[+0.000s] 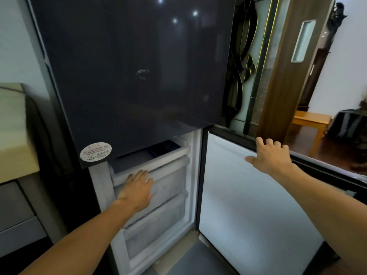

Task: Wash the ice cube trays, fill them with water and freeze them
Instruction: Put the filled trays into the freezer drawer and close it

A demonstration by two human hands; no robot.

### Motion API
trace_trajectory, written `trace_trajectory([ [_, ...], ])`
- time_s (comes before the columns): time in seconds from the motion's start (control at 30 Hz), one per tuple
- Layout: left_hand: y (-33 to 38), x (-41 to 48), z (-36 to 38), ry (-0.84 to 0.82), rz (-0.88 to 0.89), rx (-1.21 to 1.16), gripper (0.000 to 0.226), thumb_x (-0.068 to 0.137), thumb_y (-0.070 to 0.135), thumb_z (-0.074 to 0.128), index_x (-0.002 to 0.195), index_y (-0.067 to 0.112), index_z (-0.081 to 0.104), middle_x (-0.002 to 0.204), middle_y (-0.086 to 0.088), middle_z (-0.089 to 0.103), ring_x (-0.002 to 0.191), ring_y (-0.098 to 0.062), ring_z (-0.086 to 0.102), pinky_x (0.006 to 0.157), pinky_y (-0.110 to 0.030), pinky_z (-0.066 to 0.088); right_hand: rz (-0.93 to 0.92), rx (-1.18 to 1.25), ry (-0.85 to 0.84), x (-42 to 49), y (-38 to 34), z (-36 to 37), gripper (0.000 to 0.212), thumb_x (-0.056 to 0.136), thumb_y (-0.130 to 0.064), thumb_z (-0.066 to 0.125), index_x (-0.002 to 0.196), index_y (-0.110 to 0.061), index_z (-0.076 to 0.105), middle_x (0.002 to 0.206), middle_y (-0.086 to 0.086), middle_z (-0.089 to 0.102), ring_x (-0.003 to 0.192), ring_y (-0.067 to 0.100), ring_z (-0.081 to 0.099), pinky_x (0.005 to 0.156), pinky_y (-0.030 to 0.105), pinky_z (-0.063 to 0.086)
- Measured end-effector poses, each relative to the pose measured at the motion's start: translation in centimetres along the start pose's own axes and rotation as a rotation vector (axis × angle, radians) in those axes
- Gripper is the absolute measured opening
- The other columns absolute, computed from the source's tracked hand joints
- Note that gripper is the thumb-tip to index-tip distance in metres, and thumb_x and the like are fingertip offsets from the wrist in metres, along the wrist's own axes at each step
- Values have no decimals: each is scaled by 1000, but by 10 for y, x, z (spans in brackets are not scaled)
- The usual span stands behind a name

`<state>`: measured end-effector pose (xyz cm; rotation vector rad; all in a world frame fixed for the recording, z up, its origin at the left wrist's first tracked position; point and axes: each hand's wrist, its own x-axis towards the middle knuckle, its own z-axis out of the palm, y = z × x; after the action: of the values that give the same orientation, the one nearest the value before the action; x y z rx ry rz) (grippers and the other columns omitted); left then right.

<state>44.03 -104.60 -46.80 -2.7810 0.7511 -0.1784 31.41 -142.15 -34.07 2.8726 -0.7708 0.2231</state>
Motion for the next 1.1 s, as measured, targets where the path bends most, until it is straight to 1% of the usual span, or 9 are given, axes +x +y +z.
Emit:
trace_trajectory([
  [0.1,2,-18,-20,62,47,-73,55,105,40,40,153,15,34,165,-12,20,153,-26,17,124,-43,18,-8,-7,-50,-8,-9,-9,84,96,-65,53,157,-15,24,151,18,45,137,43,45,112,54,38],
  [0.27,-2,-64,-62,245,-14,-203,45,104,47,39,136,19,51,139,-1,53,124,-23,52,98,-39,48,-55,44,-121,-28,-26,-27,86,92,-67,58,155,-16,28,143,14,51,129,38,53,105,49,45],
  [0.33,-7,-85,-77,344,-31,-222,44,104,50,39,132,21,56,133,2,59,120,-21,55,95,-38,49,-68,115,-162,-37,-34,-35,87,91,-66,61,153,-14,30,141,13,53,124,36,57,101,47,49],
  [0.53,-37,-147,-119,764,-13,-197,31,99,44,55,107,18,70,104,2,70,97,-21,65,80,-38,51,-103,197,-242,-68,-63,-63,98,87,-75,58,158,-15,28,156,10,45,135,34,50,102,44,46],
  [0.7,-76,-183,-142,1027,-39,-76,32,98,38,51,106,13,70,110,-1,70,98,-24,59,81,-35,41,-201,289,-161,-84,-99,-71,92,90,-75,53,152,-9,37,148,15,51,126,35,56,85,37,46],
  [0.8,-99,-202,-145,1055,-96,11,29,96,35,56,107,12,69,117,-3,68,106,-26,57,89,-39,40,-267,405,-95,-91,-126,-70,80,93,-69,54,141,-6,47,130,17,59,107,33,61,75,35,44],
  [0.9,-120,-217,-141,983,-196,85,30,93,33,62,115,12,63,125,-6,62,116,-29,54,102,-46,38,-334,492,-38,-98,-152,-66,65,95,-65,54,123,-6,53,115,15,61,91,28,58,66,35,45],
  [0.97,-129,-223,-135,913,-272,116,39,88,31,69,120,12,58,127,-8,59,119,-31,52,109,-51,35,-386,531,25,-103,-171,-62,54,97,-62,55,104,-9,50,104,10,55,84,24,53,58,31,37],
  [1.1,-138,-225,-119,873,-323,167,55,87,33,70,132,9,52,133,-12,55,123,-34,51,112,-53,34,-480,675,155,-113,-204,-46,44,97,-55,59,81,-17,44,92,-1,48,78,19,49,64,33,35],
])
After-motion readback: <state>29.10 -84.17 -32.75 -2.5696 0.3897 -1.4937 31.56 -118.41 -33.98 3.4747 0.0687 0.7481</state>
